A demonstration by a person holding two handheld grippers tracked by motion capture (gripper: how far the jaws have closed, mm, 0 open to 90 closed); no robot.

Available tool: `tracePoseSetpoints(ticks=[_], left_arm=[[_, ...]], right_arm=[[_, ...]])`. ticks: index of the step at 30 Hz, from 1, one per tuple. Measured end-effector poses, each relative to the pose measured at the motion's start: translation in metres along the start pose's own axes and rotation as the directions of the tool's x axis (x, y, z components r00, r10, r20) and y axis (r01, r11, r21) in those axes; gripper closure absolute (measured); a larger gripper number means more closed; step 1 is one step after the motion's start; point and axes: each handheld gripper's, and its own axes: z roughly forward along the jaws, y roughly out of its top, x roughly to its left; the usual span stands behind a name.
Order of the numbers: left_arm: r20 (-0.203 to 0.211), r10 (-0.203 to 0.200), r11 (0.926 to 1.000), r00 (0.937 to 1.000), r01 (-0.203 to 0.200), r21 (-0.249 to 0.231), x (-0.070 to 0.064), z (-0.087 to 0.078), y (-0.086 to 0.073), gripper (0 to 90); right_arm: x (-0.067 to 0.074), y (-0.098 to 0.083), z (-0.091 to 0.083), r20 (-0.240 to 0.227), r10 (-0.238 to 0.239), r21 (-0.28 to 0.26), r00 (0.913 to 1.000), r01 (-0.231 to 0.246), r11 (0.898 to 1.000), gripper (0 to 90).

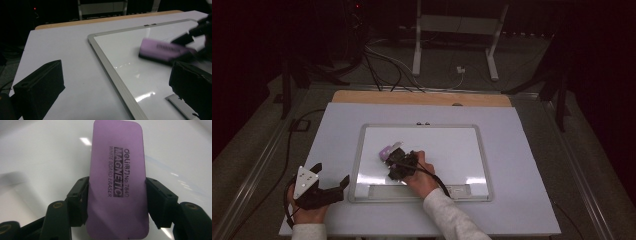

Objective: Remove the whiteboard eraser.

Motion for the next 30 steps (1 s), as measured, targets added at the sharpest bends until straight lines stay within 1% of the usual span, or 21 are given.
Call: tracePoseSetpoints(ticks=[1,2,3,4,5,8,10,12,13,14,16,17,18,19,20,23,25,26,28,29,30], left_arm=[[-0.001,-0.003,1.0,1.0,0.003,0.0,0.001,0.0,0.0,0.7],[-0.002,-0.007,1.0,1.0,0.007,0.001,0.001,-0.001,-0.001,0.7],[-0.003,-0.007,1.0,1.0,0.007,0.001,0.001,-0.001,-0.001,0.7],[-0.004,-0.011,0.9999,0.9999,0.011,-0.002,0.002,-0.001,-0.001,0.7],[-0.005,-0.011,0.9999,0.9999,0.011,-0.001,0.002,-0.001,-0.001,0.7],[-0.002,-0.005,1.0,1.0,0.005,0.003,0.001,0.001,-0.001,0.7],[-0.001,0.001,1.0,1.0,-0.001,0.008,-0.001,0.002,0.0,0.7],[0.003,0.003,1.0,1.0,-0.003,0.008,-0.002,0.003,0.001,0.7],[0.004,0.004,1.0,1.0,-0.004,0.006,-0.003,0.003,0.001,0.7],[0.005,0.004,1.0,1.0,-0.004,0.006,-0.003,0.003,0.001,0.7],[0.005,0.003,1.0,1.0,-0.003,0.007,-0.002,0.002,0.0,0.7],[0.003,0.001,1.0,1.0,-0.001,0.006,-0.001,0.002,0.0,0.7],[0.002,-0.003,1.0,1.0,0.003,0.003,0.0,0.001,0.0,0.7],[0.001,-0.003,1.0,1.0,0.003,0.001,0.0,0.001,0.0,0.7],[0.001,-0.004,1.0,1.0,0.004,0.0,0.001,0.0,0.0,0.7],[-0.002,-0.006,1.0,1.0,0.006,0.002,0.001,0.0,-0.001,0.7],[-0.001,-0.003,1.0,1.0,0.003,0.003,0.0,0.001,0.0,0.7],[0.0,-0.002,1.0,1.0,0.002,0.003,0.0,0.001,0.0,0.7],[0.002,0.004,1.0,1.0,-0.004,0.007,-0.002,0.003,0.001,0.7],[0.003,0.004,1.0,1.0,-0.004,0.007,-0.002,0.003,0.001,0.7],[0.004,0.005,1.0,1.0,-0.005,0.007,-0.003,0.003,0.001,0.7]], right_arm=[[-0.011,-0.001,0.003,0.026,0.039,0.007,0.9989,-0.039,0.999,40.4],[-0.036,-0.005,0.006,0.072,0.122,0.02,0.9899,-0.124,0.992,40.4],[-0.036,-0.005,0.006,0.072,0.122,0.02,0.9899,-0.124,0.992,40.4],[-0.045,-0.007,0.007,0.09,0.154,0.022,0.9839,-0.157,0.987,40.4],[-0.062,-0.011,0.007,0.09,0.226,0.031,0.97,-0.229,0.973,40.4],[-0.057,-0.011,0.006,0.086,0.19,0.036,0.9779,-0.194,0.98,40.4],[-0.045,-0.008,0.004,0.023,0.148,0.034,0.9887,-0.149,0.988,40.4],[-0.012,0.0,0.001,-0.058,0.027,0.02,0.9979,-0.026,0.999,40.5],[-0.012,0.0,0.001,-0.058,0.027,0.02,0.9979,-0.026,0.999,40.5],[-0.001,0.002,-0.001,-0.082,-0.016,0.02,0.9965,0.018,1.0,40.5],[0.004,0.005,-0.001,-0.082,-0.041,0.029,0.9958,0.044,0.999,40.5],[0.001,0.006,0.0,-0.086,-0.027,0.036,0.996,0.03,0.999,40.5],[-0.012,0.005,0.002,0.0,0.023,0.053,0.9997,-0.023,0.998,40.6],[-0.02,0.004,0.003,0.009,0.054,0.061,0.9985,-0.055,0.997,40.6],[-0.02,0.004,0.003,0.009,0.054,0.061,0.9985,-0.055,0.997,40.6],[-0.053,-0.005,0.004,0.098,0.168,0.095,0.9808,-0.178,0.98,40.6],[-0.053,-0.006,0.003,0.101,0.16,0.094,0.9819,-0.17,0.981,40.6],[-0.047,-0.005,0.002,0.106,0.127,0.091,0.9862,-0.137,0.986,40.7],[-0.037,-0.003,0.001,0.037,0.106,0.09,0.9937,-0.109,0.99,40.6],[-0.018,0.002,0.0,-0.019,0.043,0.072,0.9989,-0.041,0.997,40.6],[-0.018,0.002,0.0,-0.019,0.043,0.072,0.9989,-0.041,0.997,40.6]])
